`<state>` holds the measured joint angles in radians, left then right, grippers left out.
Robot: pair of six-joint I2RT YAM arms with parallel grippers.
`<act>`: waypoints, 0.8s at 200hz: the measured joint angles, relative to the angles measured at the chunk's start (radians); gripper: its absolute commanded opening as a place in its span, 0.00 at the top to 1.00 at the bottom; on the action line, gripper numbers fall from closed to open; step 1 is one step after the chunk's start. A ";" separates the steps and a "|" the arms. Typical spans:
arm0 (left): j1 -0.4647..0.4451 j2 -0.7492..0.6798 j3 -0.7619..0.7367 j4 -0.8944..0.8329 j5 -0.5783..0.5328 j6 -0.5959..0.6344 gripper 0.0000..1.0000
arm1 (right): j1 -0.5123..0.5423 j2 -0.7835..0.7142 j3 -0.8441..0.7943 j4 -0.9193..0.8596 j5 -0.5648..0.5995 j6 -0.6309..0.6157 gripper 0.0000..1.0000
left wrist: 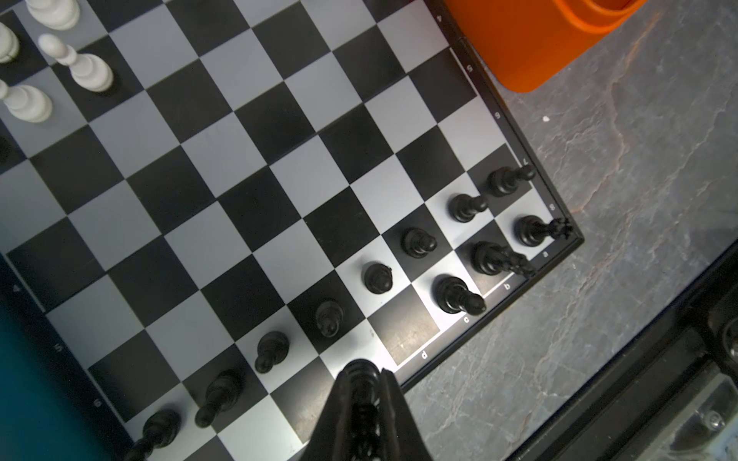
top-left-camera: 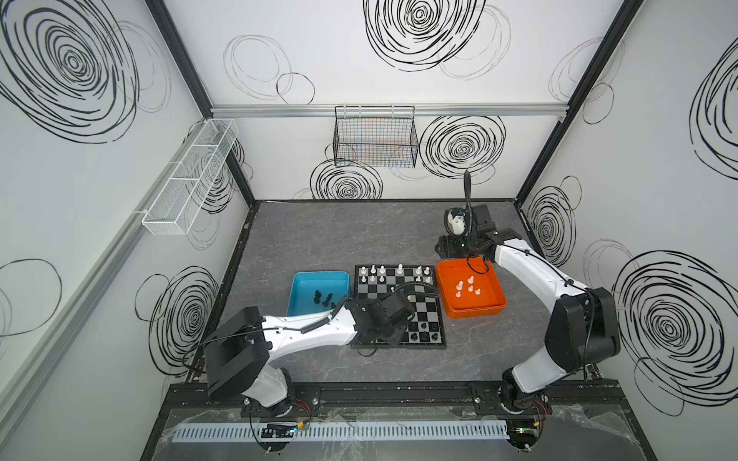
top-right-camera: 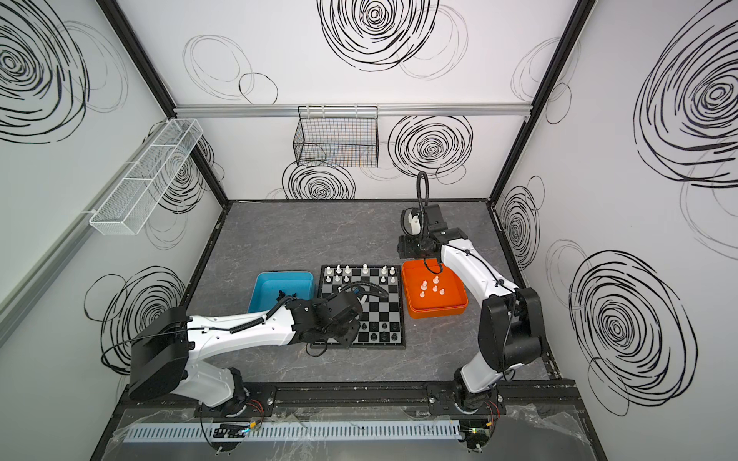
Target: Set up the chess pieces on the board
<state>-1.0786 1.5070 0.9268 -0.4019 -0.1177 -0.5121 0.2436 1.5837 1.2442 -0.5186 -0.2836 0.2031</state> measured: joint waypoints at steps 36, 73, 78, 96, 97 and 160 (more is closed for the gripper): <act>-0.002 0.017 0.000 0.010 -0.003 0.003 0.81 | -0.005 0.000 -0.003 0.000 0.000 -0.001 0.30; -0.003 0.029 0.000 0.013 -0.003 0.006 0.79 | -0.010 0.000 -0.005 0.000 0.000 -0.002 0.30; -0.003 0.031 0.000 0.014 -0.003 0.006 0.78 | -0.010 0.000 -0.006 0.000 0.000 -0.002 0.30; -0.003 0.036 0.000 0.017 -0.003 0.007 0.77 | -0.011 0.000 -0.012 0.000 -0.001 -0.002 0.30; -0.003 0.036 0.000 0.017 -0.003 0.007 0.77 | -0.011 0.000 -0.013 0.000 0.000 -0.002 0.30; -0.003 0.051 0.000 0.029 -0.003 0.007 0.75 | -0.018 0.000 -0.018 0.000 -0.001 -0.002 0.30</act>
<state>-1.0821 1.5578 0.9268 -0.3733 -0.1211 -0.5053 0.2253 1.5837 1.2266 -0.5186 -0.2844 0.2012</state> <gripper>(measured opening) 0.242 0.703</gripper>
